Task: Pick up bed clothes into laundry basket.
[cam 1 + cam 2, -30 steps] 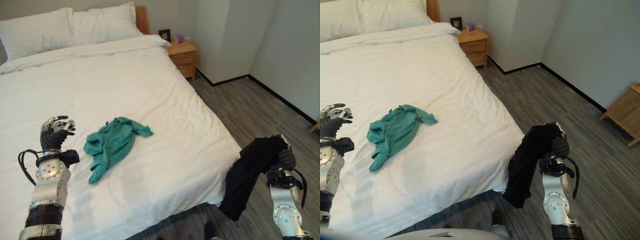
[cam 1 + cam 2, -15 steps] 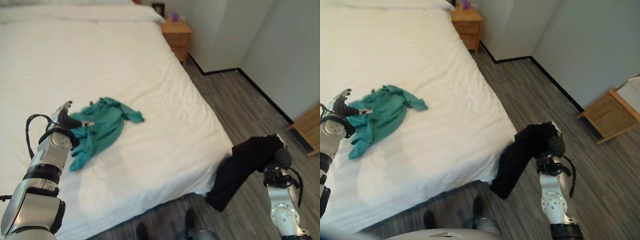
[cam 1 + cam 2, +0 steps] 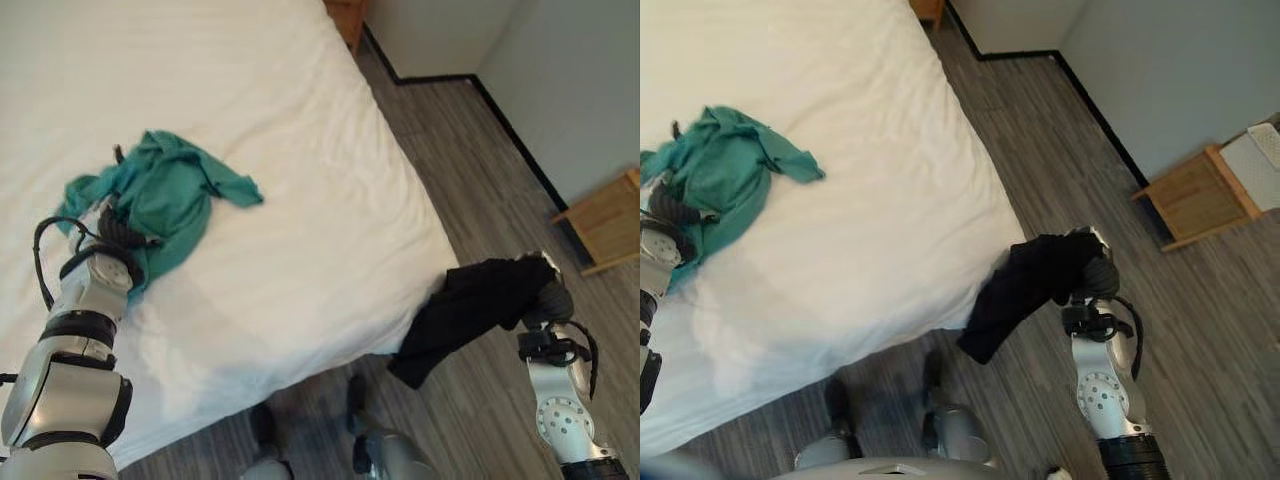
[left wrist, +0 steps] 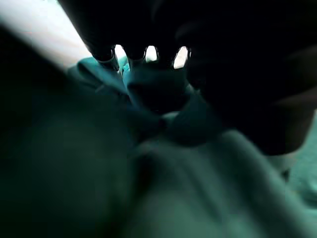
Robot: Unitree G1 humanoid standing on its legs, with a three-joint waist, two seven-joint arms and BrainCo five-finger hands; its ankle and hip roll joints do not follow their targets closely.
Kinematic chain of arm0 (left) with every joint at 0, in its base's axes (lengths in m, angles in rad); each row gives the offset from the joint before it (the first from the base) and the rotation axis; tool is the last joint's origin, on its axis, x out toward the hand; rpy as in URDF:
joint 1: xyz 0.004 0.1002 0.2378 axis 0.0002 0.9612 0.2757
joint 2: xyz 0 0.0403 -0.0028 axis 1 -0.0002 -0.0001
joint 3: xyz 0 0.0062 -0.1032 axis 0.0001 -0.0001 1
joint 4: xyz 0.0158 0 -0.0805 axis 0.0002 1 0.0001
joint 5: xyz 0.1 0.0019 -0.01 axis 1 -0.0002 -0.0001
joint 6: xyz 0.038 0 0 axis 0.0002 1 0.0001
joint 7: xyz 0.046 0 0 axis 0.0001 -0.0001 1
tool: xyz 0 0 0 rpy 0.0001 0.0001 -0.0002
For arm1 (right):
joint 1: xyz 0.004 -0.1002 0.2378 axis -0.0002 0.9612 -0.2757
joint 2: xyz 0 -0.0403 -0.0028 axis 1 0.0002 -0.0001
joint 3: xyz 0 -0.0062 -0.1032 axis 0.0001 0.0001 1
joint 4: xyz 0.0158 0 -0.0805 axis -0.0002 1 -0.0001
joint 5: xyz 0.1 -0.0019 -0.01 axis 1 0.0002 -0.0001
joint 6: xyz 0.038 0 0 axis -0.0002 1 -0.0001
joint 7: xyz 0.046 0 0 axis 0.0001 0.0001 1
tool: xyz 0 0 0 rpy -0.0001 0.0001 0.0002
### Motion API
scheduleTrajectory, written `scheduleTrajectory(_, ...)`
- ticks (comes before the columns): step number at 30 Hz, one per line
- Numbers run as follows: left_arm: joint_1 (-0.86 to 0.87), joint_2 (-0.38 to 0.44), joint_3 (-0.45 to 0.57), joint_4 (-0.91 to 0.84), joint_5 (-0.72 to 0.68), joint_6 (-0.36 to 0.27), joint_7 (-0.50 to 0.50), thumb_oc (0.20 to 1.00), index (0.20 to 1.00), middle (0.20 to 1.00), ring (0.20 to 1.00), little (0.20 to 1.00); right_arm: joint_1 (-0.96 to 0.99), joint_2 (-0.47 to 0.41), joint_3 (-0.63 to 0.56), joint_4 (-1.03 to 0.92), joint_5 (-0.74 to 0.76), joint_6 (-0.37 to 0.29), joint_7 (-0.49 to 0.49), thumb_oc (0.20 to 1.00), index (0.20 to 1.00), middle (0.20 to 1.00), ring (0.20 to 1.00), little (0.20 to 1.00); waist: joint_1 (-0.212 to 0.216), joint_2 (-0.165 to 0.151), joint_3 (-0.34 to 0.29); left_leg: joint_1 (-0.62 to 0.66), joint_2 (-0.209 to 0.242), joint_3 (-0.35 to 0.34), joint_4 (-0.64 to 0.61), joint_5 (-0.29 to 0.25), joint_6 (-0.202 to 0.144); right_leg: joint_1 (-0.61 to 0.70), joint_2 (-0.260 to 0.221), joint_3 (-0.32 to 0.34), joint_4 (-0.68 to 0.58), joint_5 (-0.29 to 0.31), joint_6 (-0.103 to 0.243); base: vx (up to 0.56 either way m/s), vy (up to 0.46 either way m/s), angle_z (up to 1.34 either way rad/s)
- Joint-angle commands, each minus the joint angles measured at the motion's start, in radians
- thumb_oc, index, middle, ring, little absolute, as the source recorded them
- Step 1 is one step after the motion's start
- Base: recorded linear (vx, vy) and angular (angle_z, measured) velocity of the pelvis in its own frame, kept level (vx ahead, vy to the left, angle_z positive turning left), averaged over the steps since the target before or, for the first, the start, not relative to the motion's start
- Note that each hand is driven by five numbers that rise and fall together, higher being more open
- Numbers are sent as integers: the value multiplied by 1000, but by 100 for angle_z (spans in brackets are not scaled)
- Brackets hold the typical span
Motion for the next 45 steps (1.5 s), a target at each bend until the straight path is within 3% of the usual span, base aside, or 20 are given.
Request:
scheduleTrajectory(1,-40,19,-57,33,111,20,-22,1000,1000,1000,1000,1000,-90,-12,-58,-42,35,-82,24,200,200,200,200,200,2,-13,29,-17,47,-47,6,-1,-10,54,-30,5,11,-12,88,-29,-38,1)
scheduleTrajectory(5,8,-27,-69,124,176,36,-55,1000,1000,1000,1000,1000,-92,-16,-26,-61,31,-84,33,200,200,200,200,200,-12,-61,29,-42,64,-54,6,5,-19,27,-14,8,11,-15,84,-8,-43,6)
scheduleTrajectory(12,157,-90,21,178,163,44,-139,1000,1000,1000,1000,1000,-96,-3,-22,-59,36,-80,46,200,200,200,200,200,-8,-83,7,-20,70,-47,6,-12,-18,35,-3,22,11,-30,78,27,-10,-5)
scheduleTrajectory(13,191,-85,75,181,105,41,-153,768,768,768,768,768,-90,-3,-28,-59,41,-77,50,200,200,200,200,200,-4,-85,1,-13,71,-46,6,-17,-18,40,-2,23,11,-35,75,40,-8,-8)
scheduleTrajectory(14,207,-79,100,179,77,39,-156,200,200,200,200,200,-87,-2,-32,-60,45,-75,53,200,200,200,200,200,-1,-84,-2,-9,71,-47,6,-20,-17,43,-1,24,11,-37,73,57,-12,-15)
scheduleTrajectory(20,306,-66,357,100,-294,-5,-102,200,200,200,200,200,-57,10,-82,-67,37,-74,51,200,200,200,200,200,29,-64,-10,1,63,-70,6,-26,-15,61,-3,8,11,-56,66,20,-3,-7)
scheduleTrajectory(25,324,-56,445,12,-500,-44,-63,200,200,200,200,200,-67,21,-125,-58,7,-86,28,200,200,200,200,200,49,-41,-12,3,57,-88,6,-26,-13,71,-4,-3,11,-63,63,12,-5,7)
scheduleTrajectory(28,331,-53,459,-70,-551,-57,-50,200,200,200,200,200,-66,28,-137,-57,-4,-86,21,200,200,200,200,200,58,-31,-11,7,55,-93,6,-26,-12,80,-5,-7,11,-68,62,11,-8,5)
scheduleTrajectory(30,388,-94,508,-297,-742,-119,-49,200,200,200,200,200,-61,50,-161,-48,-17,-76,10,200,200,200,200,200,79,-7,-15,17,47,-110,6,-28,-9,101,-10,-16,11,-78,58,21,-7,2)
scheduleTrajectory(35,458,-166,519,-523,-882,-169,-51,200,200,200,200,200,-80,61,-187,-42,-28,-66,-4,200,200,200,200,200,99,33,-32,40,32,-125,6,-35,-4,136,-22,-24,11,-89,55,33,25,16)
scheduleTrajectory(37,475,-180,514,-566,-895,-172,-52,200,200,200,200,200,-85,61,-191,-41,-32,-62,-7,200,200,200,200,200,101,42,-38,41,27,-127,6,-31,-2,140,-28,-28,11,-87,54,31,35,9)
scheduleTrajectory(41,583,-258,520,-912,-943,-210,-51,200,200,200,200,200,-101,61,-219,-31,-73,-40,-34,200,200,200,200,200,124,102,-70,86,4,-141,6,-43,5,204,-52,-44,15,-105,51,87,61,21)
scheduleTrajectory(42,640,-298,541,-1024,-960,-226,-58,200,200,200,200,200,-95,64,-230,-34,-86,-37,-34,200,200,200,200,200,131,116,-74,104,-1,-147,6,-53,8,223,-57,-48,19,-118,52,52,57,14)
scheduleTrajectory(44,681,-340,556,-1078,-982,-232,-65,200,200,200,200,200,-91,65,-233,-37,-98,-33,-38,200,200,200,200,200,131,128,-81,110,-7,-151,6,-51,12,232,-63,-49,21,-119,50,40,47,20)
scheduleTrajectory(45,745,-409,574,-1184,-1017,-251,-104,200,200,200,200,200,-86,76,-240,-37,-110,-31,-36,200,200,200,200,200,142,146,-95,133,-19,-159,6,-58,19,260,-76,-51,30,-133,48,47,40,23)
